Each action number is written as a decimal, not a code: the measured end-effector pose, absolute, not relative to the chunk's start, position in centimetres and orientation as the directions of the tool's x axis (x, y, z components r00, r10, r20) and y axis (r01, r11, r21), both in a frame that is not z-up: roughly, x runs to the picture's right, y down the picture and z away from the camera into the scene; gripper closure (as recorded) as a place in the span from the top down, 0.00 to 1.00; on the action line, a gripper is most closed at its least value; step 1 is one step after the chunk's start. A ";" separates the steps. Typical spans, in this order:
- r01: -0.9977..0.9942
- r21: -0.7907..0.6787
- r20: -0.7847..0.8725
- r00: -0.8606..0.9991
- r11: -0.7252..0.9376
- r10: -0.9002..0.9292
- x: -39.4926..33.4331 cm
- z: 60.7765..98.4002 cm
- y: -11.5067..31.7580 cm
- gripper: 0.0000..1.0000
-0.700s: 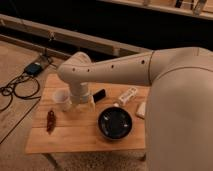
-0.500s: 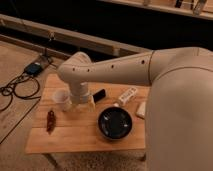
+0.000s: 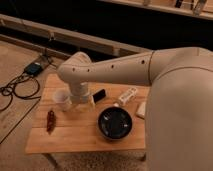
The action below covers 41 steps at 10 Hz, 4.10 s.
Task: Push the eraser across the table
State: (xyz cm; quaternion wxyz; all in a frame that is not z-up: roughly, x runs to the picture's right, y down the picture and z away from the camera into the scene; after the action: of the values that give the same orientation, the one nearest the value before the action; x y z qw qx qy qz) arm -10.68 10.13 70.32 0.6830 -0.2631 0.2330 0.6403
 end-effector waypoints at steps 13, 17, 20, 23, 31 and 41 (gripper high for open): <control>-0.997 -0.061 -0.655 0.071 0.042 0.752 -10.7 70.3 10.1 0.65; -0.997 -0.059 -0.657 0.074 0.047 0.750 -9.4 71.2 9.4 0.65; -0.995 -0.084 -0.660 0.099 0.057 0.745 -5.3 74.6 7.6 0.65; -0.991 -0.120 -0.666 0.128 0.063 0.735 -1.3 80.9 6.8 0.65; -0.985 -0.131 -0.690 0.170 0.111 0.703 0.5 90.6 5.6 0.65; -0.987 -0.132 -0.697 0.156 0.089 0.700 -0.1 93.4 5.3 0.65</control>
State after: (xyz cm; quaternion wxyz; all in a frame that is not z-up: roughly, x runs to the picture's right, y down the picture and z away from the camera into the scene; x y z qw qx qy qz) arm -0.05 5.27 93.40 0.6983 -0.3007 0.2386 0.6042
